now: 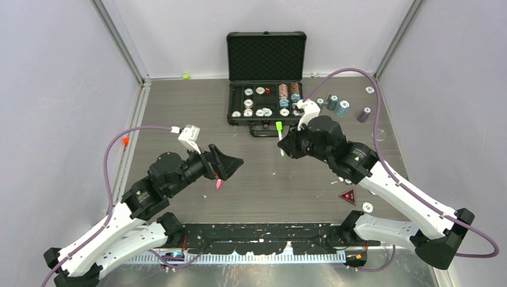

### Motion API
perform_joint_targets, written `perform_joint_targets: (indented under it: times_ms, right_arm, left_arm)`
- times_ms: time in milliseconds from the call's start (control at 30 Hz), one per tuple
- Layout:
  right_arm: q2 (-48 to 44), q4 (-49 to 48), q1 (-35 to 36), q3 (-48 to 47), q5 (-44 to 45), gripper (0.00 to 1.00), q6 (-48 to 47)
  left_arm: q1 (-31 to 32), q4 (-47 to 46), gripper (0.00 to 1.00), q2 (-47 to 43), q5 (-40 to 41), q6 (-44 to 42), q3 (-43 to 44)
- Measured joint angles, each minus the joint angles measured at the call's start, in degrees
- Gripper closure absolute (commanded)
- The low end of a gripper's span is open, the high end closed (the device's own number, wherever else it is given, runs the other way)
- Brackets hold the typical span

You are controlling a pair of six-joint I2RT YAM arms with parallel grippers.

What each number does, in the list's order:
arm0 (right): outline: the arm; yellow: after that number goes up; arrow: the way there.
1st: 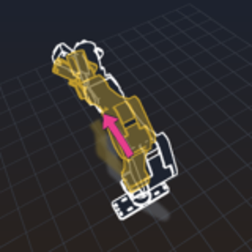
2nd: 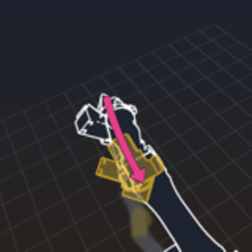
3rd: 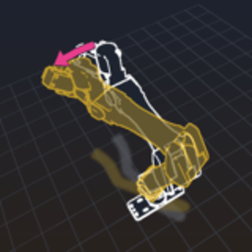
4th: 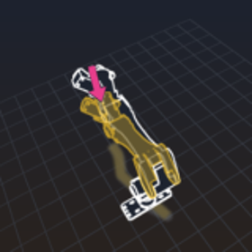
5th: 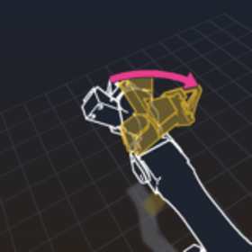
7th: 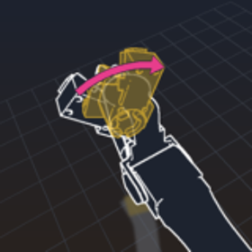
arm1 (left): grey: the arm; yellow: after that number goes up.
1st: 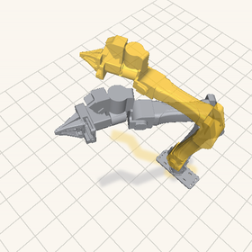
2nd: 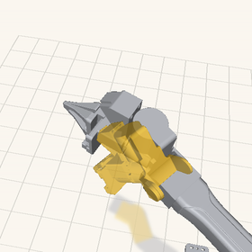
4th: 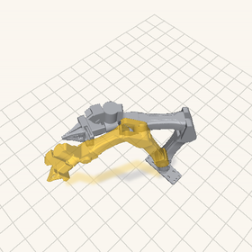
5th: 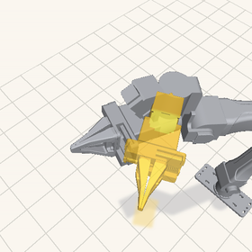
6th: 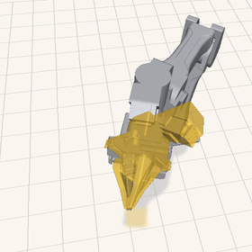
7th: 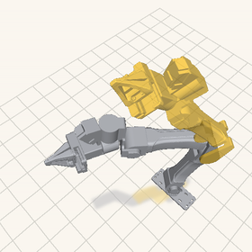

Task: Insert the pens into the pen caps

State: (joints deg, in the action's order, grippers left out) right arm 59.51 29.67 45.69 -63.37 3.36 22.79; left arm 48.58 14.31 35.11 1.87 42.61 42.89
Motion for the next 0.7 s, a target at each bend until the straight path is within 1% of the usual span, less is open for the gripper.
perform_joint_targets:
  times_ms: [133,233,333,467,600,700]
  right_arm:
    - [-0.26,4.52,-0.02,1.05,6.51,1.00,3.80]
    - [-0.42,8.44,0.00,2.36,10.14,1.00,7.23]
    - [-0.42,12.20,0.00,4.81,13.14,1.00,10.64]
    - [-0.92,14.86,-0.02,10.97,16.06,1.00,14.88]
    - [-0.39,16.72,-0.22,14.95,18.12,1.00,17.31]
    - [3.15,16.55,-1.42,15.52,18.43,1.00,17.59]
  left_arm:
    - [0.00,15.17,0.00,-4.04,5.42,0.55,3.80]
    - [0.00,24.83,0.00,-7.65,9.27,0.92,7.82]
    - [0.00,33.86,0.00,-11.74,14.05,1.70,12.20]
    - [0.00,46.36,0.00,-16.26,21.03,2.67,17.42]
    - [0.00,55.10,0.00,-19.39,26.23,3.32,20.11]
    - [0.00,60.39,0.00,-20.92,29.90,3.96,20.63]
